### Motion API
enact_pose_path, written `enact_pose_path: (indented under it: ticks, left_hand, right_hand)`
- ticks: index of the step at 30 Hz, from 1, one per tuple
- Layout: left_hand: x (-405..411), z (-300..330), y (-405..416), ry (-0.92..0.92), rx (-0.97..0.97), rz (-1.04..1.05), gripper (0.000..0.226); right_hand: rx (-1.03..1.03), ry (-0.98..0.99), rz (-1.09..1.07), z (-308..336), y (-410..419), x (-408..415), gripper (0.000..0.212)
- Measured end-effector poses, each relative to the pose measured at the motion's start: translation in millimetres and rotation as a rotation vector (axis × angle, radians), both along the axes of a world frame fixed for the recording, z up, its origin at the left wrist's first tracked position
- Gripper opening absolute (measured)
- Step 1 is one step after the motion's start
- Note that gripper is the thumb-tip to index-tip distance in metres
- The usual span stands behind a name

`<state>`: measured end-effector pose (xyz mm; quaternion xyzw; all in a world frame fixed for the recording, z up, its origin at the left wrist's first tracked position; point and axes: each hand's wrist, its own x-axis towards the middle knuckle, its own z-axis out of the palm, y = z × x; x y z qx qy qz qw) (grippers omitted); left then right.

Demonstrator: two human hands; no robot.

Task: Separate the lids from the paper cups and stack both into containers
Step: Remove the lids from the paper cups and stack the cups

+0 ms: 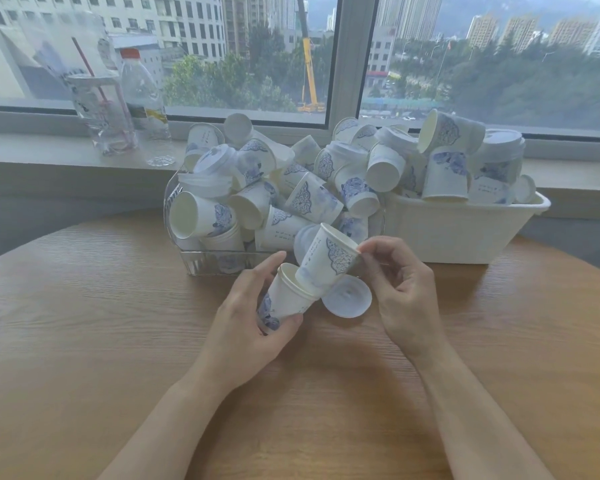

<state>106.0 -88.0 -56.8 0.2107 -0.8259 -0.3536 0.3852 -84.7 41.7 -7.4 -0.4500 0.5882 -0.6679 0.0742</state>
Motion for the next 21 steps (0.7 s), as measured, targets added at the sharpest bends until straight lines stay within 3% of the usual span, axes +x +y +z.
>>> enact_pose_path:
  ticks: [17,21]
  left_hand:
    - [2,1,2,-0.029,-0.002,-0.014,0.096]
    - [0,-1,-1,-0.006,0.003,0.008,0.089]
  right_hand:
    - [0.147,0.104,0.160,-14,-9,15,0.009]
    - [0.173,0.142,0.174,-17,-11,18,0.010]
